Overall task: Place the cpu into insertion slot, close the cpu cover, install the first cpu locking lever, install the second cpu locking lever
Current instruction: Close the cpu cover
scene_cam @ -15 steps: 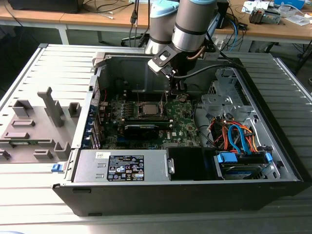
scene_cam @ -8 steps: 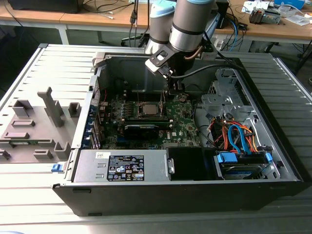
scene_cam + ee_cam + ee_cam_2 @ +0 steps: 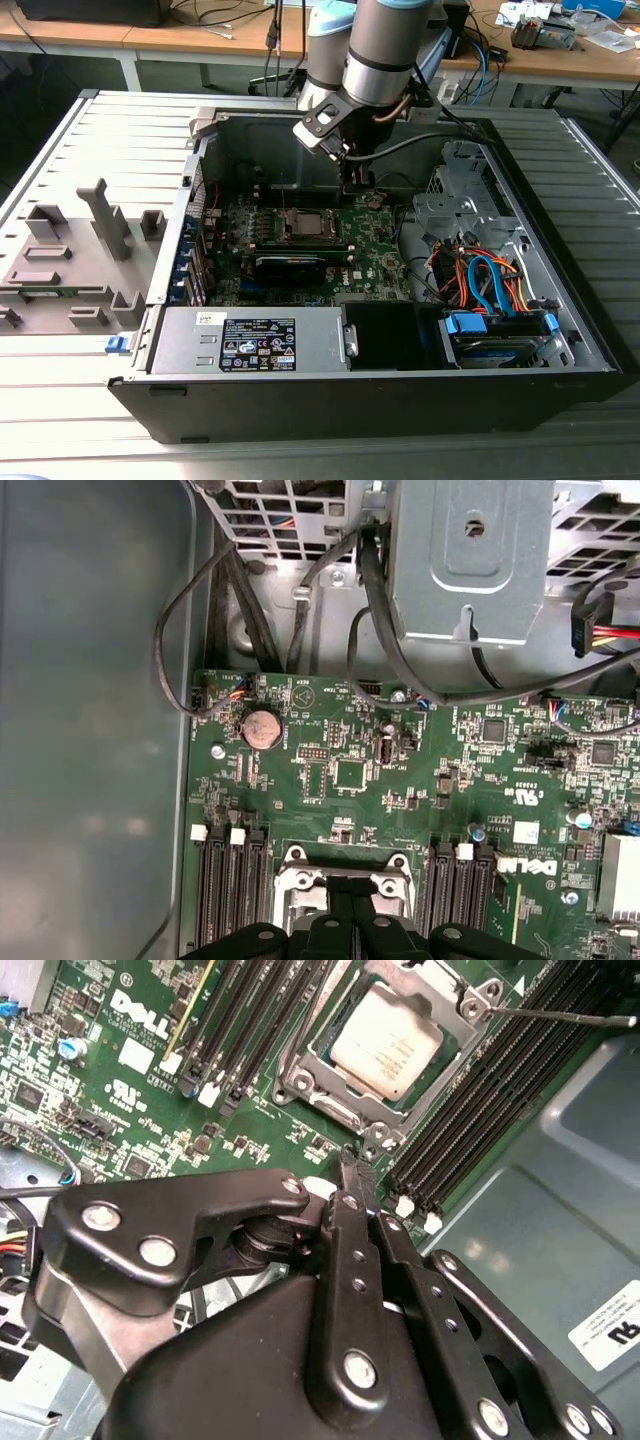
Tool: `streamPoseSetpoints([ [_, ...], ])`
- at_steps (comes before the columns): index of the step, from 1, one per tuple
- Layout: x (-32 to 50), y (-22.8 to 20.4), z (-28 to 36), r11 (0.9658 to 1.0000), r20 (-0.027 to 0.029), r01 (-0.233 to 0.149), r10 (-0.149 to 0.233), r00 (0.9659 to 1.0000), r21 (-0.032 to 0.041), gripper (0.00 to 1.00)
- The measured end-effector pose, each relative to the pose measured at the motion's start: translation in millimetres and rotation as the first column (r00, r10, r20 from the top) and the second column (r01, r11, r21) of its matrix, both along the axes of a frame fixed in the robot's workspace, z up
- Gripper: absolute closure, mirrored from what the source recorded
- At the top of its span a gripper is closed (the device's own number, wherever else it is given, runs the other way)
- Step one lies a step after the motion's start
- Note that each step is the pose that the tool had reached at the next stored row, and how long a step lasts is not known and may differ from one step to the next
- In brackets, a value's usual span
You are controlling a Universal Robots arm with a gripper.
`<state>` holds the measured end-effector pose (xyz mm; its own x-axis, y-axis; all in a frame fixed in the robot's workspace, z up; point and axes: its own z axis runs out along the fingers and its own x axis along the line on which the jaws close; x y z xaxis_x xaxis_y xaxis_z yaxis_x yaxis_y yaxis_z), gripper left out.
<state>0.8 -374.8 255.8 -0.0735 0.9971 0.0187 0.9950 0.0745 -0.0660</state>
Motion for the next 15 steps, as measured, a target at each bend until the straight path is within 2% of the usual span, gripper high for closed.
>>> streamPoseSetpoints([
  [5,-8.0,-0.7,-5.4,0.9999,0.0000,-0.013,0.013,0.9999,0.0000,0.89],
  [8,-11.0,-0.8,-5.9,0.9999,-0.0002,-0.014,0.014,0.9999,-0.0004,0.89],
  [13,-21.9,-1.1,-6.8,0.9999,0.0000,-0.013,0.013,0.9999,0.0001,0.89],
  [15,-23.7,-1.2,-7.9,0.9999,0.0001,-0.014,0.014,0.9999,0.0001,0.89],
])
